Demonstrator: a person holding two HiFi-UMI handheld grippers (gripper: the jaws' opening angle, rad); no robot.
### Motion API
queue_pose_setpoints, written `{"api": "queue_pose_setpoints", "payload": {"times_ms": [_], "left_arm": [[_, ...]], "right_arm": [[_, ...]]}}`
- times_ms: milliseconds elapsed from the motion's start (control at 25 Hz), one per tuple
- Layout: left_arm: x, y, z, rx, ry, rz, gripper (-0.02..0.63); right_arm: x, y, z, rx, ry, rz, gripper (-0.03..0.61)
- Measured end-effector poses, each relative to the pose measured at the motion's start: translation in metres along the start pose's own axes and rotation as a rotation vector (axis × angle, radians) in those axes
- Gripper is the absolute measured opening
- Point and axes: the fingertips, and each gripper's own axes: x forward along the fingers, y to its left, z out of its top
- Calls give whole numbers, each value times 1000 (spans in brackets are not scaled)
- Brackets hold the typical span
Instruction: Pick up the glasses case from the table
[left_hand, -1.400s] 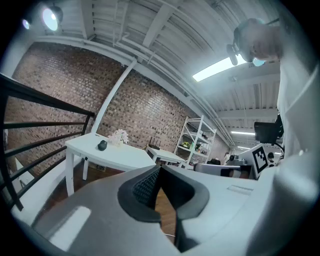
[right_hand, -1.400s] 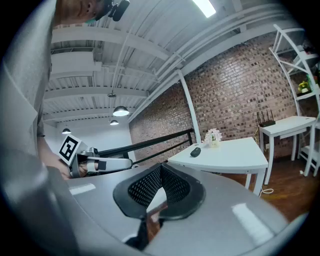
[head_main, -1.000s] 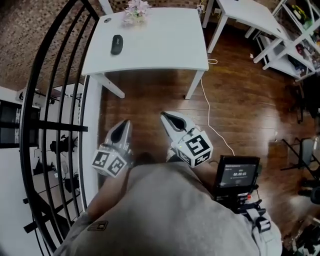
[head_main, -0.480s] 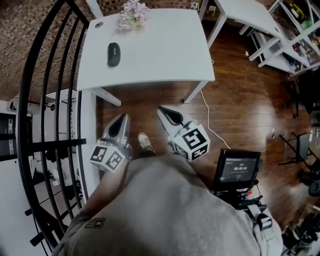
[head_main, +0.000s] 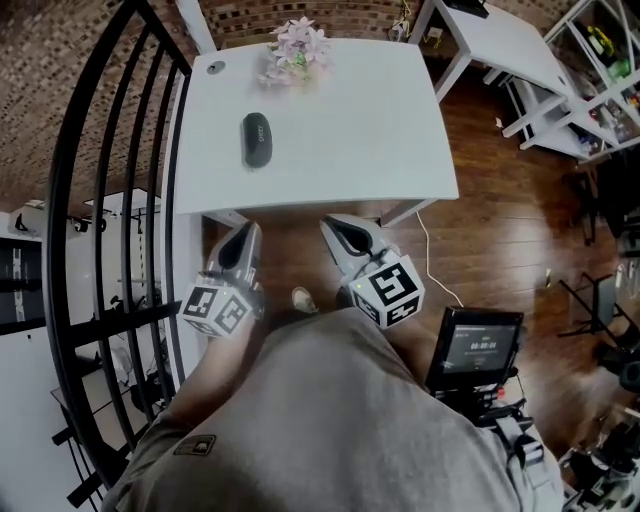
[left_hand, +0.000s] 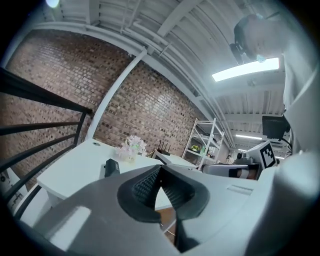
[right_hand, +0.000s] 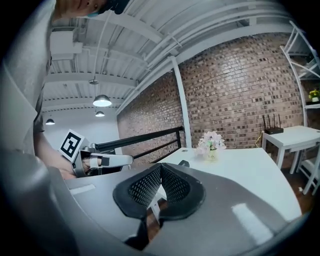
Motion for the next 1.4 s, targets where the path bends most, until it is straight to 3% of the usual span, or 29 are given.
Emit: {"api": "queue_pose_setpoints", "payload": {"times_ms": [240, 640, 840, 1040, 1200, 1400], "left_arm": [[22, 25, 1, 11, 37, 58, 0], [116, 76, -12, 85, 153, 222, 0], [146, 98, -23, 82, 191, 274, 5], [160, 124, -39, 87, 258, 312, 199], [173, 152, -61, 153, 336, 342, 338], [191, 171, -80, 197, 418, 354, 397]], "right_arm": [[27, -18, 7, 13, 8, 22, 12], [103, -103, 15, 42, 48, 155, 12], [129, -135, 5, 51, 86, 193, 12], [144, -147, 4, 70, 117, 174, 12], [153, -153, 1, 84, 137, 139, 12], [157, -160, -2, 104, 162, 101, 12]]}}
